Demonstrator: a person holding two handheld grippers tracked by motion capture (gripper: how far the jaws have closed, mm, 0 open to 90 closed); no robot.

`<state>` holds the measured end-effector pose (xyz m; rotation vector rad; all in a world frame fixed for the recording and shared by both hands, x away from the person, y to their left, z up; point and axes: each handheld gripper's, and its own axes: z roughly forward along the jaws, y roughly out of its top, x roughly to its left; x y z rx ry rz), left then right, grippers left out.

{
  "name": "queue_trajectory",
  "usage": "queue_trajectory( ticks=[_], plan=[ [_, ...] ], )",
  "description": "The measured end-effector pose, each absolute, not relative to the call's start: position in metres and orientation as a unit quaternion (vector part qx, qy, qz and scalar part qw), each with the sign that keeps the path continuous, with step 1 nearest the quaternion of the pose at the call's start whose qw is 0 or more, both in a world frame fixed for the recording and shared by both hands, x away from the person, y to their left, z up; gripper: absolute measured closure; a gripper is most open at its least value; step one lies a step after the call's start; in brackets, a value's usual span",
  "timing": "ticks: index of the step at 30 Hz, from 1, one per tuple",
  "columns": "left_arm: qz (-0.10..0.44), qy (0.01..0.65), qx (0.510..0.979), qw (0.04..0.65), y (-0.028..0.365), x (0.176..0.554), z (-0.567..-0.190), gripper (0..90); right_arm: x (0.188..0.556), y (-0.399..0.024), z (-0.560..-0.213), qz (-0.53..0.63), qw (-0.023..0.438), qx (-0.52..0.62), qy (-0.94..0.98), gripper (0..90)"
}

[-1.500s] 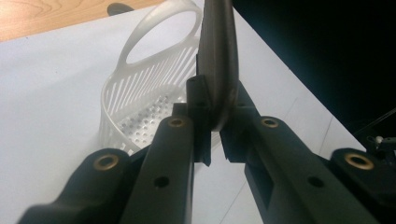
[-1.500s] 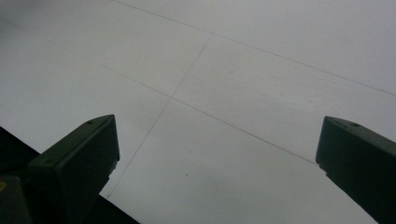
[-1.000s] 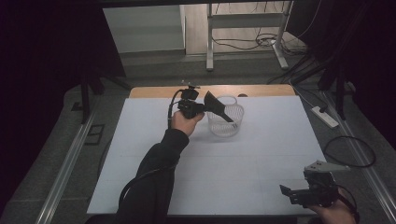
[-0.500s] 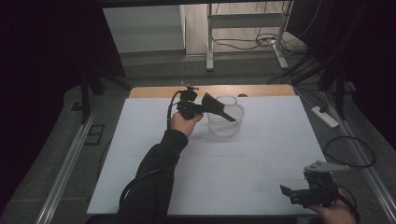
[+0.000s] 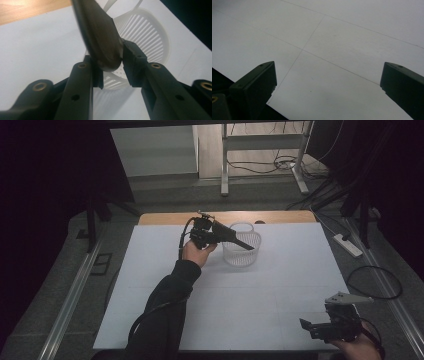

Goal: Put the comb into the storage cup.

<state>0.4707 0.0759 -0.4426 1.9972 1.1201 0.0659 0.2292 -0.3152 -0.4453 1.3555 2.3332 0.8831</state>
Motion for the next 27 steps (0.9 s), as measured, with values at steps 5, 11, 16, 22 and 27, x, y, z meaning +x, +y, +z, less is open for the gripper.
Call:
queue_trajectory(
  ticks=[5, 11, 16, 22, 27],
  plan=[
    [0.055, 0.439, 0.803, 0.399, 0.0716, 0.4689, -0.4419, 62.4, 0.2292, -0.3152, -0.4454, 0.307, 0.151, 0.472, 0.813, 1.2],
    [0.072, 0.437, 0.808, 0.389, 0.0703, 0.4678, -0.4437, 54.9, 0.2293, -0.3149, -0.4455, 0.306, 0.151, 0.471, 0.813, 1.2],
    [0.076, 0.443, 0.804, 0.388, 0.0717, 0.4681, -0.4466, 48.5, 0.2292, -0.3147, -0.4455, 0.306, 0.151, 0.471, 0.814, 1.3],
    [0.077, 0.447, 0.804, 0.385, 0.0739, 0.4683, -0.4490, 42.2, 0.2292, -0.3145, -0.4456, 0.305, 0.151, 0.470, 0.814, 1.3],
    [0.082, 0.448, 0.802, 0.387, 0.0734, 0.4679, -0.4496, 36.7, 0.2290, -0.3144, -0.4455, 0.306, 0.152, 0.470, 0.814, 1.3]
  ],
)
